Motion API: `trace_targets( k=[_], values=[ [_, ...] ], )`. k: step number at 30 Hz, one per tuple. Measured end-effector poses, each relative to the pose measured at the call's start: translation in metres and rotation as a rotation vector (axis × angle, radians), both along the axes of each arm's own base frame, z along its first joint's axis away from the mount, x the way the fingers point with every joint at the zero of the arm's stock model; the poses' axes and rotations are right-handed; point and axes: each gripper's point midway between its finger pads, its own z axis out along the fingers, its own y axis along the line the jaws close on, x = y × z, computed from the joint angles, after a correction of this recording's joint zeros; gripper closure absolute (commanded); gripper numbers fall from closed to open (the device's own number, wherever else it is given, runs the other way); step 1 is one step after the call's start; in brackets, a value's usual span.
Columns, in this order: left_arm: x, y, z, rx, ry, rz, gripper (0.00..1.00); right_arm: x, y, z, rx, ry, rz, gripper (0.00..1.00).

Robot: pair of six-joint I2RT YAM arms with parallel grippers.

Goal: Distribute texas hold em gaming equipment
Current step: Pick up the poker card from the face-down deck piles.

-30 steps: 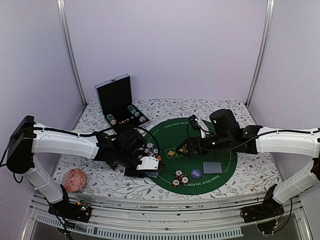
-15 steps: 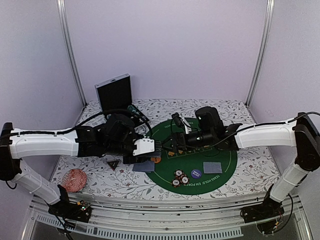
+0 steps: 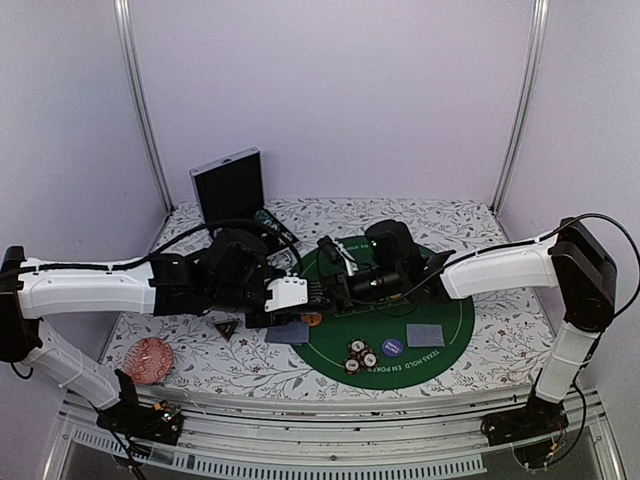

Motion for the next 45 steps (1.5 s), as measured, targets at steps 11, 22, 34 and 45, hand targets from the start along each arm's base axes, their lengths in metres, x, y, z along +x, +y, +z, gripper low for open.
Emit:
trace_targets(
  k=[11, 22, 34, 45],
  values=[
    [-0.004, 0.001, -0.007, 0.007, 0.015, -0.010, 0.20, -0.007, 0.004, 0.002, 0.031, 0.026, 0.050, 0.98],
    [-0.005, 0.002, -0.013, 0.007, 0.020, -0.015, 0.16, -0.022, 0.000, 0.015, 0.066, 0.009, 0.118, 0.98],
    [-0.007, 0.002, -0.014, 0.004, 0.029, -0.015, 0.45, -0.022, -0.001, 0.017, 0.066, 0.001, 0.115, 0.78],
    [-0.008, 0.002, -0.015, 0.003, 0.037, -0.015, 0.48, -0.010, -0.005, 0.004, 0.002, -0.030, 0.039, 0.59]
  ],
)
